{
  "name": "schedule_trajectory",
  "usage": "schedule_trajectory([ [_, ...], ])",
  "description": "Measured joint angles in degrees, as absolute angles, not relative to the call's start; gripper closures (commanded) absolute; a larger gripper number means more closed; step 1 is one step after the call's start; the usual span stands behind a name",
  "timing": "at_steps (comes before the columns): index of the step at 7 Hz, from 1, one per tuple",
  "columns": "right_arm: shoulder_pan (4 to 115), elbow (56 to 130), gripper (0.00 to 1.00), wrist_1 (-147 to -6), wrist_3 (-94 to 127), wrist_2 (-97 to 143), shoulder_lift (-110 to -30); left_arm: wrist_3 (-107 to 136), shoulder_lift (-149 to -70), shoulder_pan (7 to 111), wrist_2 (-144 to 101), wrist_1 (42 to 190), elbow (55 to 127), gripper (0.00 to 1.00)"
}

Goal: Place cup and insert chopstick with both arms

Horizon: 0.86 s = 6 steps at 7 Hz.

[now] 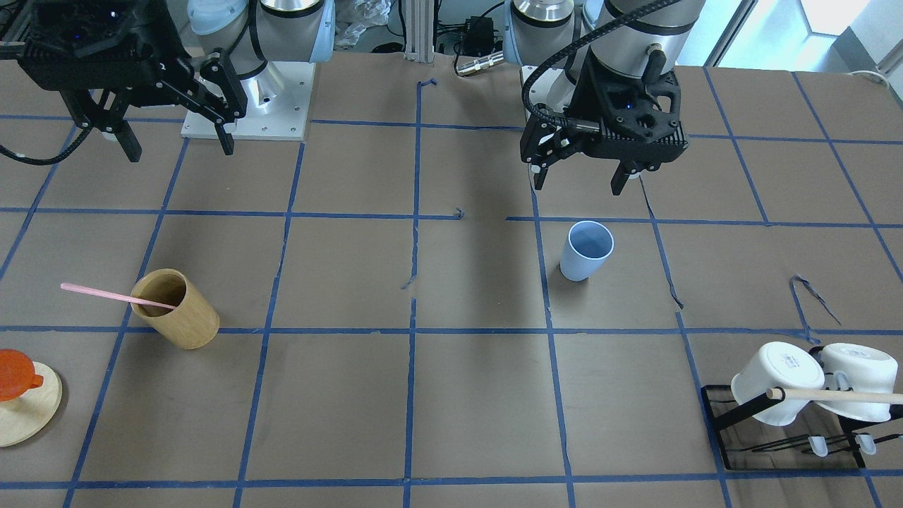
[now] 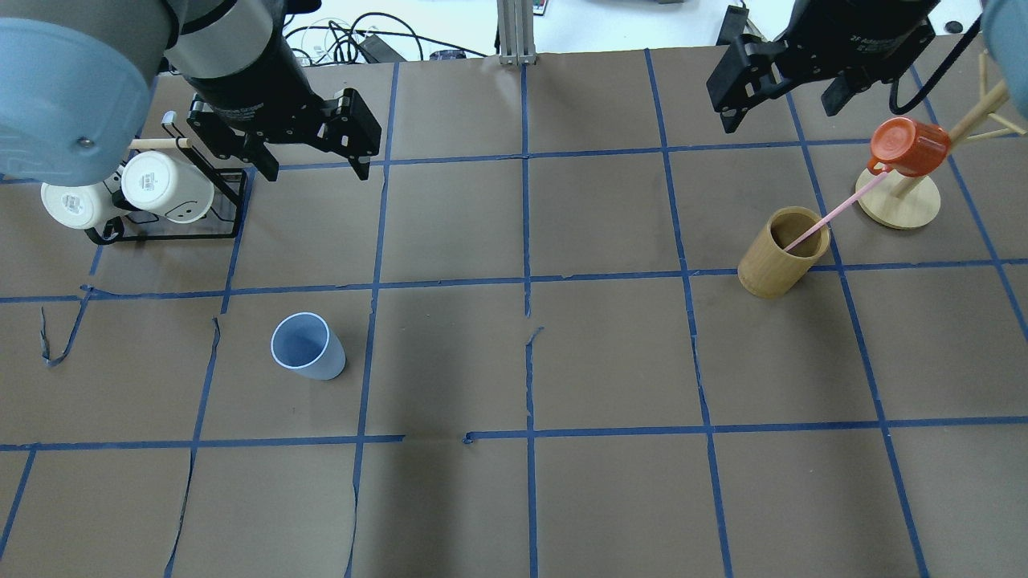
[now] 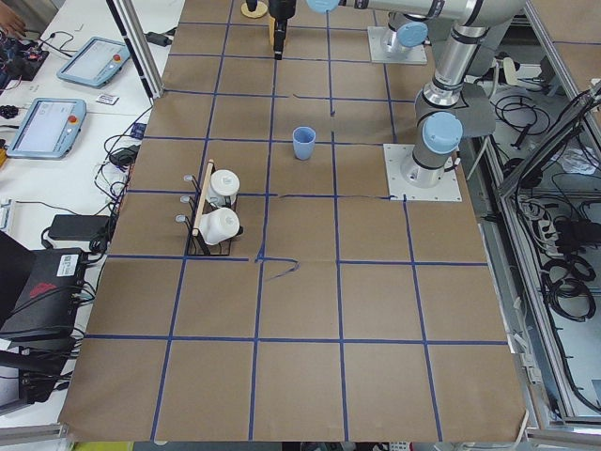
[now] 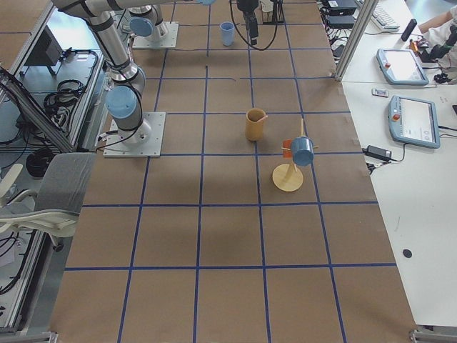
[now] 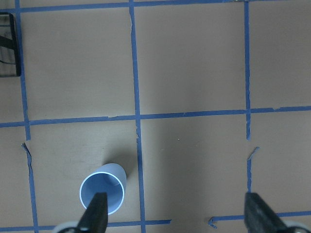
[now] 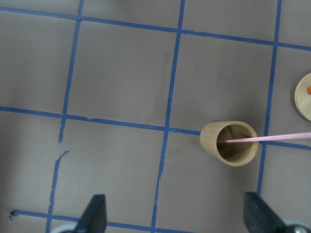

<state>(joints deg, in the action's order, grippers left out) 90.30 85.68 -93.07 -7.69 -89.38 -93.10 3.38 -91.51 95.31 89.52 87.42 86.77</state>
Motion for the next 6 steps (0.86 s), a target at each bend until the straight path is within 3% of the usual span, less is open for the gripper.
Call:
schedule_trajectory([
  [6,90.3,85.7,0.00,-93.2,-7.9,-89.4,-93.0,3.4,-90.6,95.3,89.7,90.0,86.7,0.00],
])
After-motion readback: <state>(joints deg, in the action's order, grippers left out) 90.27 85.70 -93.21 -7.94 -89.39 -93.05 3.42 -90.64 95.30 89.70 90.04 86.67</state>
